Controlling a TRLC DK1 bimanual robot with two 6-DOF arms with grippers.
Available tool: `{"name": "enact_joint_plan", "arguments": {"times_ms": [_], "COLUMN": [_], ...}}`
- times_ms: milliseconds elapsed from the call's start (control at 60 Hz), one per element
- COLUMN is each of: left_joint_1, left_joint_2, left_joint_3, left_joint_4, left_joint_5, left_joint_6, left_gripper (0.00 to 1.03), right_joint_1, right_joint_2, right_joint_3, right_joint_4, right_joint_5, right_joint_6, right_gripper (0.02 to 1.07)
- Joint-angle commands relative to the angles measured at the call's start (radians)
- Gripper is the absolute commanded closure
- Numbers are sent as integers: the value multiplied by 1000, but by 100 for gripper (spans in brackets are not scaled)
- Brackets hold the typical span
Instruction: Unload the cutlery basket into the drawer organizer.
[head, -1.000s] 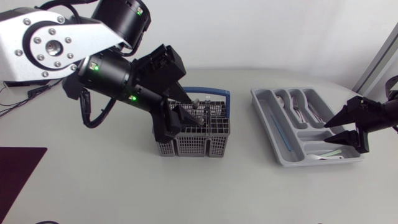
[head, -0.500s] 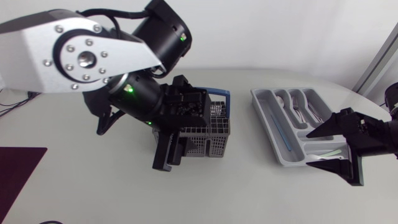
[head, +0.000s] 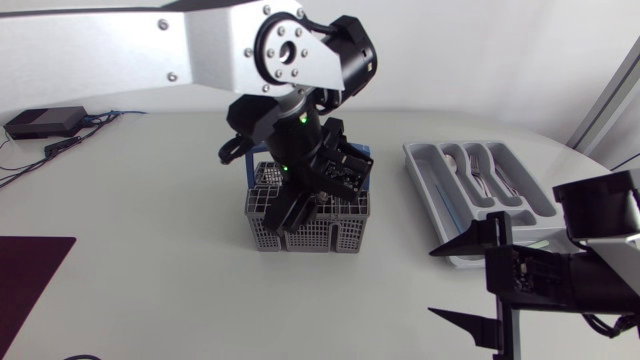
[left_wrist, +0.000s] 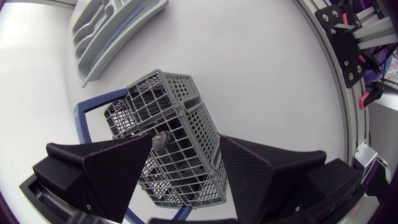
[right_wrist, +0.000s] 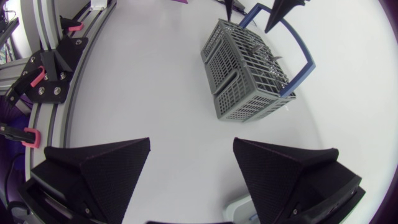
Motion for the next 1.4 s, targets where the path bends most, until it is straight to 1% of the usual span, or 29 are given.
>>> {"name": "enact_joint_plan", "arguments": {"times_ms": [0, 133, 200, 367, 417, 483, 500, 550, 617, 700, 733, 867, 967, 1033, 1217, 1383], "left_joint_1": [-6, -6, -4, 0, -1, -3, -1, -1, -1, 2, 3, 6, 5, 3, -1, -9], "left_joint_2": [71, 125, 153, 225, 243, 265, 274, 281, 292, 297, 298, 306, 307, 307, 301, 297], "left_joint_3": [84, 151, 185, 253, 270, 294, 302, 309, 322, 328, 326, 328, 326, 326, 348, 385], "left_joint_4": [-57, -96, -113, -146, -153, -175, -182, -195, -216, -224, -224, -224, -224, -224, -228, -259], "left_joint_5": [-25, -63, -79, -102, -121, -121, -121, -123, -123, -123, -123, -125, -126, -126, -129, -143], "left_joint_6": [69, 106, 127, 144, 146, 147, 147, 149, 150, 150, 150, 147, 143, 141, 141, 137], "left_gripper": [12, 12, 16, 16, 20, 24, 27, 30, 39, 52, 59, 79, 88, 92, 92, 92], "right_joint_1": [42, 68, 77, 97, 99, 99, 99, 100, 102, 102, 102, 102, 102, 102, 102, 102], "right_joint_2": [-9, -33, -46, -78, -89, -98, -99, -99, -101, -103, -104, -113, -119, -133, -158, -195], "right_joint_3": [-38, -62, -73, -93, -96, -102, -105, -111, -120, -130, -130, -134, -140, -145, -148, -157], "right_joint_4": [22, 33, 33, 33, 30, 30, 30, 33, 36, 46, 46, 46, 44, 39, 21, 6], "right_joint_5": [18, 21, 20, 20, 21, 20, 21, 21, 21, 21, 21, 20, 20, 20, 20, 20], "right_joint_6": [69, 87, 90, 99, 99, 99, 99, 99, 98, 98, 98, 98, 98, 98, 98, 99], "right_gripper": [11, 11, 11, 11, 11, 11, 11, 11, 11, 11, 11, 11, 11, 11, 10, 10]}}
